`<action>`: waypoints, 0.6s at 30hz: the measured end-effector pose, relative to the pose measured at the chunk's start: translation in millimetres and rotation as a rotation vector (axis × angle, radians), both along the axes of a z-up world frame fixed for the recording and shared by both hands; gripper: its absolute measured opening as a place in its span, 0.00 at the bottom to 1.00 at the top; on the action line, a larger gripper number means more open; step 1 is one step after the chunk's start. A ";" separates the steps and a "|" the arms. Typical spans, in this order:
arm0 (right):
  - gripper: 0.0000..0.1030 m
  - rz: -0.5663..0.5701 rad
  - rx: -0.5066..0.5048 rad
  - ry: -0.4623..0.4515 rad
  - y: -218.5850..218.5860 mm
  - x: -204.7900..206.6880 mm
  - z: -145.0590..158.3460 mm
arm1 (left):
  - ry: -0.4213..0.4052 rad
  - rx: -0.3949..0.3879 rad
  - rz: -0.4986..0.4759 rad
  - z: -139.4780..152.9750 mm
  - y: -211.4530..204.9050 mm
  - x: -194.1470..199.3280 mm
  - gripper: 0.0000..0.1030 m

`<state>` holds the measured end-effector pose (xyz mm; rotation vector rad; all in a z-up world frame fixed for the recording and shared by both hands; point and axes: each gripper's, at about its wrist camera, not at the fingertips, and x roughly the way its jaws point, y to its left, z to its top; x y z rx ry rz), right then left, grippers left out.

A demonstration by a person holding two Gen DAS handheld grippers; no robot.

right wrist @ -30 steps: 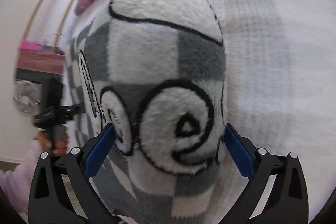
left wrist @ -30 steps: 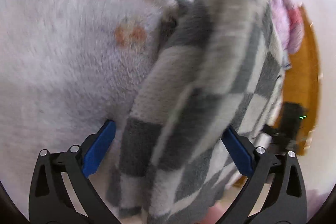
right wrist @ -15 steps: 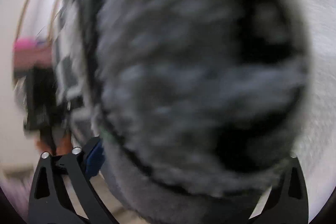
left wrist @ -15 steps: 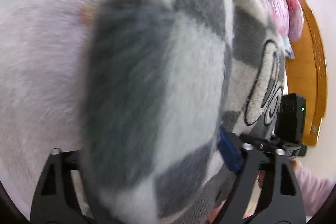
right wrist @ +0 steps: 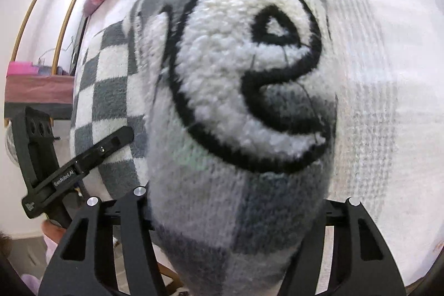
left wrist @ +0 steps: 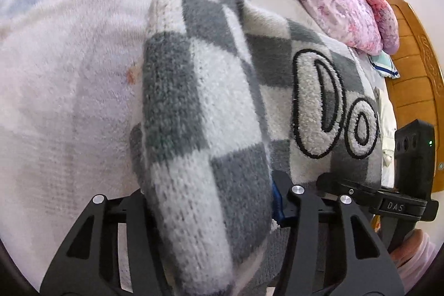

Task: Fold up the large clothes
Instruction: 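Grasp the folded bundle with both grippers and lift it off the sheet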

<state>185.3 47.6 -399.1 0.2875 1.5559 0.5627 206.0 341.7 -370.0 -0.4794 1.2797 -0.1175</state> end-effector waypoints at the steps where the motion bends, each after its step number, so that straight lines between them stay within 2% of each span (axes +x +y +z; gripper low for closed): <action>1: 0.55 -0.005 0.003 0.003 -2.7 7.5 -3.3 | 0.000 0.001 0.000 4.4 -2.3 0.5 0.50; 6: 0.55 -0.005 0.007 -0.012 -8.3 4.2 9.0 | 0.002 0.024 -0.009 20.5 -9.5 -8.5 0.50; 12: 0.54 0.000 0.014 -0.050 -25.1 -2.3 43.8 | 0.015 0.027 -0.017 55.5 -33.3 -19.6 0.49; 18: 0.53 0.003 0.039 -0.114 -63.9 -6.3 82.4 | -0.006 0.054 -0.033 102.4 -83.0 -25.1 0.49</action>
